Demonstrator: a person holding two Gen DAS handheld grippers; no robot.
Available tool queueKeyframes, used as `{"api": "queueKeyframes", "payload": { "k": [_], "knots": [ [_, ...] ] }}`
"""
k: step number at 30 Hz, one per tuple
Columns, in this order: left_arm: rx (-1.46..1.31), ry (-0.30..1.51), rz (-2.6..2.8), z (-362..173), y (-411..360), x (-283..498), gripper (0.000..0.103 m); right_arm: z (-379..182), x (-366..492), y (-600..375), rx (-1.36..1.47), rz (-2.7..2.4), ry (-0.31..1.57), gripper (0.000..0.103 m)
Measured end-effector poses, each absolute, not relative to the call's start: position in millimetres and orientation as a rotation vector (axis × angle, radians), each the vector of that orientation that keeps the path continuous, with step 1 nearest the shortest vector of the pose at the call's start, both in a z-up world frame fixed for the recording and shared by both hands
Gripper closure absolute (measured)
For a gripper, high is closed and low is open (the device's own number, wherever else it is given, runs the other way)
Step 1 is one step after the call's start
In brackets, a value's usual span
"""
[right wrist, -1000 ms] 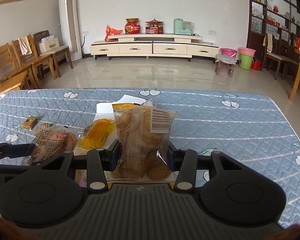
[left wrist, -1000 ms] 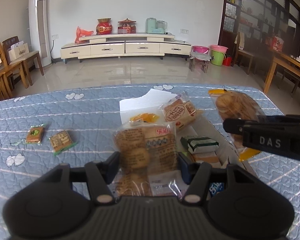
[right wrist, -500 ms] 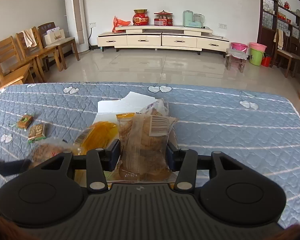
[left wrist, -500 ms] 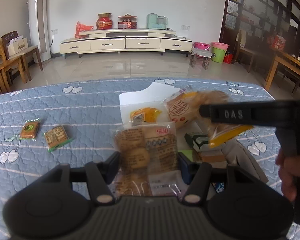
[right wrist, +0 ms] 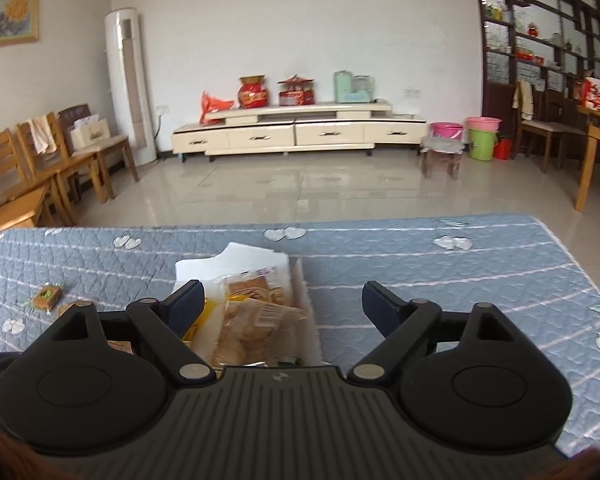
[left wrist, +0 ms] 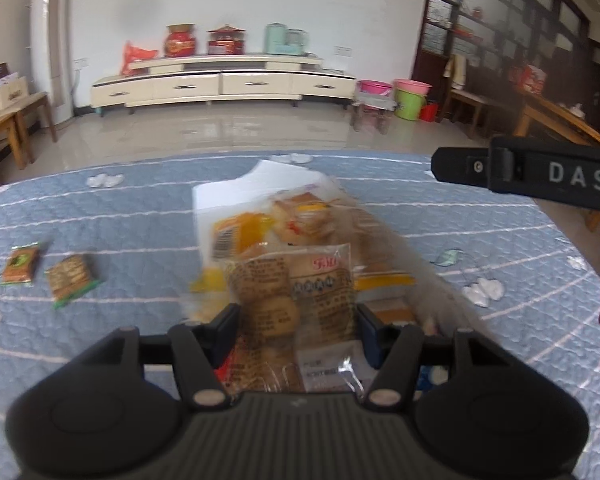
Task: Organize snacks
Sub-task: 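Open the right tool over the tray while the left tool releases the cookie bag into it, then grasp the green-labelled cracker with the left tool while the right tool grasps the brown cracker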
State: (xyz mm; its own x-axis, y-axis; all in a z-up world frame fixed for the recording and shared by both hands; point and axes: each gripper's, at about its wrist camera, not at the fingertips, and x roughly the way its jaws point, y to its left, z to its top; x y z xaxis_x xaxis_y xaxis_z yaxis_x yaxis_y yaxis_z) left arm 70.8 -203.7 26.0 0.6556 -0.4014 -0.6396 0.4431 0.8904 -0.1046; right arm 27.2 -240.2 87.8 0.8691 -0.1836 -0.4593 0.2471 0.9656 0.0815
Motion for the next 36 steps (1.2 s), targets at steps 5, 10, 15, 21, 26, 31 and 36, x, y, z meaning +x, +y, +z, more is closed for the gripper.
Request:
{"api": "queueKeyframes", "payload": {
  "k": [5, 10, 15, 21, 26, 31, 36],
  "knots": [
    [0.025, 0.696, -0.477, 34.7, -201.0, 67.0, 0.022, 89.3, 16.4, -241.3, 0.137, -0.246, 0.476, 0.000],
    [0.043, 0.665, -0.407, 47.9, -184.7, 61.7, 0.020, 89.5, 8.3, -226.9, 0.110, -0.244, 0.474, 0.000],
    [0.070, 0.647, -0.300, 57.9, -158.8, 57.3, 0.019, 85.6, 6.1, -203.2, 0.101, -0.219, 0.486, 0.000],
    [0.049, 0.638, -0.221, 65.4, -119.8, 54.6, 0.019, 83.8, 10.6, -171.1, 0.084, -0.176, 0.504, 0.000],
    [0.029, 0.635, -0.175, 67.6, -90.9, 56.5, 0.019, 84.7, 21.6, -143.8, 0.062, -0.130, 0.517, 0.000],
    [0.009, 0.628, -0.146, 67.6, -67.5, 59.2, 0.019, 84.1, 35.6, -119.1, 0.050, -0.090, 0.527, 0.000],
    [-0.012, 0.624, -0.114, 64.7, -45.7, 64.1, 0.019, 82.7, 49.0, -97.6, 0.035, -0.057, 0.535, 0.000]
  ]
}}
